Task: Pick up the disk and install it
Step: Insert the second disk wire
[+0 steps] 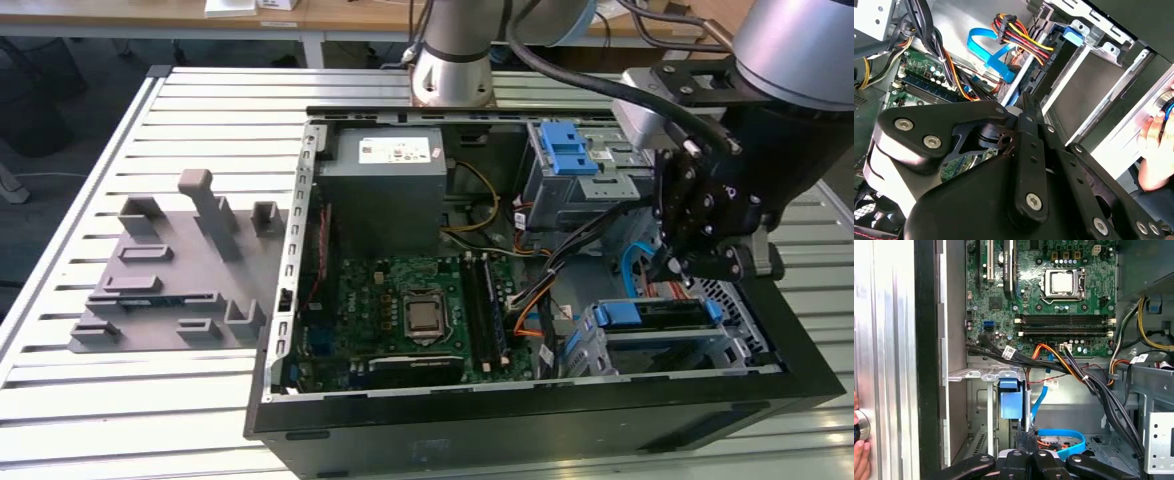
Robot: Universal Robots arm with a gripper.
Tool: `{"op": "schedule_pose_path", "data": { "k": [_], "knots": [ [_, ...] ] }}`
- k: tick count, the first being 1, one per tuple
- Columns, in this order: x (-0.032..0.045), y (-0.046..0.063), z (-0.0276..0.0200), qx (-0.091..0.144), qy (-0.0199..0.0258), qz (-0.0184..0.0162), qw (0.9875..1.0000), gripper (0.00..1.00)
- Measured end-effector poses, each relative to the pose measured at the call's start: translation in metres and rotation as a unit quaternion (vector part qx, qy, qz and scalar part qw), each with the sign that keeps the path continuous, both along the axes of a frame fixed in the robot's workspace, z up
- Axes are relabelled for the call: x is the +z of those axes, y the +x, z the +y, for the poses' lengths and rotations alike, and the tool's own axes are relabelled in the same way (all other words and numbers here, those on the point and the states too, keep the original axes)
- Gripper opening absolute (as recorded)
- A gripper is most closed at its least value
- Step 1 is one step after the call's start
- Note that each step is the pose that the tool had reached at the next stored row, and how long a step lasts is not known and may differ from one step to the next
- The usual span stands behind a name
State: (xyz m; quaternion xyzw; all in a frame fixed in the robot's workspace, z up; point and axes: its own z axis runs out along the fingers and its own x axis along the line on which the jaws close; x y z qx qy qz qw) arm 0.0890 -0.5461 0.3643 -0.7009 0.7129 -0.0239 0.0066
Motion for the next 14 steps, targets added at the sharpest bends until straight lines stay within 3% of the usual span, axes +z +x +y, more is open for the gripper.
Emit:
{"op": "schedule_pose_path", "data": {
  "k": [8, 14],
  "knots": [
    [0.0044, 0.0004, 0.0034, 0.000, 0.0000, 0.0045, 1.0000, 0.11],
    [0.0043, 0.0035, 0.0096, 0.000, -0.0009, 0.0115, 0.9999, 0.11]
  ]
}}
